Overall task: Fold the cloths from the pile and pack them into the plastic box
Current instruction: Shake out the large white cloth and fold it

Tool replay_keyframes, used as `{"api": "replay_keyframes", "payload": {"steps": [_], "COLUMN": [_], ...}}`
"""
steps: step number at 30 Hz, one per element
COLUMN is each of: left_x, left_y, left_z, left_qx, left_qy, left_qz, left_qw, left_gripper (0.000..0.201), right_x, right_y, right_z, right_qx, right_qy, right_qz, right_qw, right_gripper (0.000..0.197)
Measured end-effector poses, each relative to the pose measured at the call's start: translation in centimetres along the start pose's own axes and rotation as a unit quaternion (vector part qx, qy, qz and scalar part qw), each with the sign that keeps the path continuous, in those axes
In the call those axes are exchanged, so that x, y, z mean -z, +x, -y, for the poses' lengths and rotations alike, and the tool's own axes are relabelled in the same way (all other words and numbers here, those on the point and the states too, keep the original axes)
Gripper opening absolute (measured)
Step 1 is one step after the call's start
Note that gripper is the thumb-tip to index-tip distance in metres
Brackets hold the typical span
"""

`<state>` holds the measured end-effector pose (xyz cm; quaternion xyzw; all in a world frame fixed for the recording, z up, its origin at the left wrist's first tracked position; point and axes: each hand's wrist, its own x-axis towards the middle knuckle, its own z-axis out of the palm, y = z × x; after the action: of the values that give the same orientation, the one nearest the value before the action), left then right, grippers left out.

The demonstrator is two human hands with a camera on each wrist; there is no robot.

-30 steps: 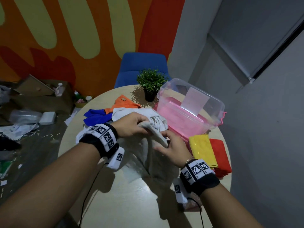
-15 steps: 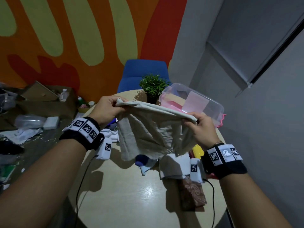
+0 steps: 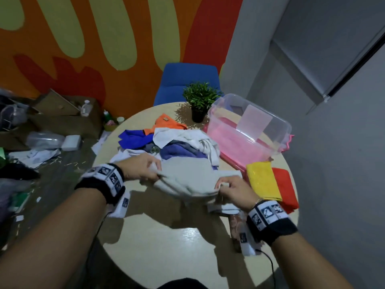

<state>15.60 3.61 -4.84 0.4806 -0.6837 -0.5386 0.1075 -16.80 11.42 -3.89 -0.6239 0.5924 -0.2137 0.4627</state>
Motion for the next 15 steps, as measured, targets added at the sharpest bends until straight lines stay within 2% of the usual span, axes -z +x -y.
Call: {"api": "replay_keyframes", "payload": {"steps": [2,4,6,8,10,11,13,15], "left_x": [-3.1,-5.7,-7.1,-7.2,-6.7,-6.3,-5.7,-5.5], "left_y": [-0.1,-0.4,-0.8,-1.0,-0.8,-0.5,0.1,0.8], "left_z": [3.8,6.3,7.9,9.2,10.3,10.7,11.0,11.1], "left_qx": [0.092,0.154,0.172,0.174,0.176,0.171,0.157,0.151], "left_qy": [0.076,0.104,0.152,0.173,0.156,0.155,0.145,0.048], "left_qz": [0.103,0.165,0.192,0.197,0.169,0.131,0.008,-0.096], "left_qw": [0.988,0.969,0.954,0.949,0.957,0.964,0.977,0.983], "left_gripper": [0.009,0.011,0.011,0.005,0.003,0.005,0.009,0.013], "right_x": [-2.9,-4.9,-5.9,-6.1,-5.8,-5.5,-4.8,-4.3], "right_y": [-0.4,-0.9,-1.5,-1.7,-1.0,-0.6,0.5,1.5], "right_z": [-2.8,-5.2,-6.7,-8.0,-8.7,-8.7,-8.5,-7.8], "right_qx": [-0.021,-0.048,-0.059,-0.054,-0.054,-0.062,-0.084,-0.095], "right_qy": [-0.084,-0.130,-0.171,-0.201,-0.221,-0.228,-0.240,-0.234], "right_qz": [0.082,0.143,0.194,0.217,0.186,0.155,0.090,0.026], "right_qw": [0.993,0.980,0.964,0.954,0.956,0.959,0.963,0.967], "right_gripper": [0.020,0.022,0.025,0.028,0.015,0.008,0.011,0.011]}}
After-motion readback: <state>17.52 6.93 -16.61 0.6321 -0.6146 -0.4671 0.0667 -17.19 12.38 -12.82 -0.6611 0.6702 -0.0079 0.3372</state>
